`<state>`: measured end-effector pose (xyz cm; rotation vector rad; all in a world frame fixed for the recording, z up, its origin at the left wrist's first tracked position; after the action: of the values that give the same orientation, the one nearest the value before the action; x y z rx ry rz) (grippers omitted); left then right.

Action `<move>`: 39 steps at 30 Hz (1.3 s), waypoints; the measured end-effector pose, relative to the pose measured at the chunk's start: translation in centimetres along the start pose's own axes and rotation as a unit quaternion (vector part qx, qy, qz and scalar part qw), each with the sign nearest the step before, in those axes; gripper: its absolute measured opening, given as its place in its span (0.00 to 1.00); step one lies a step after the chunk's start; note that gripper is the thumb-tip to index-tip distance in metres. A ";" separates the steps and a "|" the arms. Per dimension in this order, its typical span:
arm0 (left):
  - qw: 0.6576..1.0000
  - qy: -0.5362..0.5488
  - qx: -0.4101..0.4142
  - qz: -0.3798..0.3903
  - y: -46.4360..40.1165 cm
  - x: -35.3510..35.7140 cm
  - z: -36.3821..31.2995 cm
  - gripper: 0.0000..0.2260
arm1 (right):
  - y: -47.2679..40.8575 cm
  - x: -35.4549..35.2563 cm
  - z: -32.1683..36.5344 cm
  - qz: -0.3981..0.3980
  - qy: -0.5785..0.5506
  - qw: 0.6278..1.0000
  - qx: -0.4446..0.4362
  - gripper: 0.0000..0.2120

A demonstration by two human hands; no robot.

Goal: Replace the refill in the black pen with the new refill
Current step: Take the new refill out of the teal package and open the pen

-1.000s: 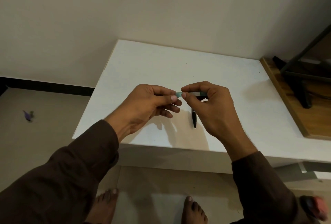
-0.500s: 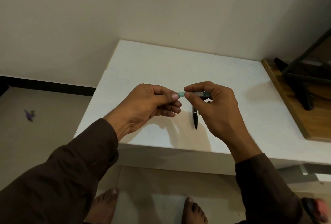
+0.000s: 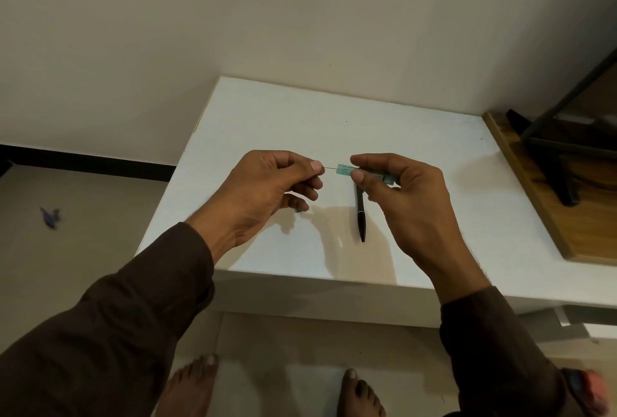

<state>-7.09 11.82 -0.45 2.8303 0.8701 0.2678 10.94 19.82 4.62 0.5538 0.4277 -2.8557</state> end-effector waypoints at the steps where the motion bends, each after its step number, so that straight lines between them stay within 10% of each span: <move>1: 1.000 -0.006 0.010 -0.007 -0.1 -0.1 -0.1 0.06 | 0.0 0.0 0.0 0.001 -0.005 1.000 0.002 0.09; 16: 0.995 0.009 0.065 -0.077 -0.5 -2.7 -2.0 0.06 | -0.4 -0.2 -2.0 0.008 -0.048 0.997 0.055 0.07; 39: 0.969 -0.187 0.156 0.033 1.5 1.0 -1.7 0.05 | 0.1 2.4 -1.6 0.038 -0.128 0.986 0.104 0.04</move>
<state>-5.89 11.36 1.66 3.0417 0.7912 -0.4219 9.34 19.89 2.28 0.2235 0.0647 -2.8610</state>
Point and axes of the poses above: each hand's wrist, its own y-axis away from the middle knuckle, its own x-axis out of the palm, z = x × y, the point moved 8 cm from there along -y, towards the middle knuckle, and after that the axes turned 14 degrees about -z, right-handed, at the moved point
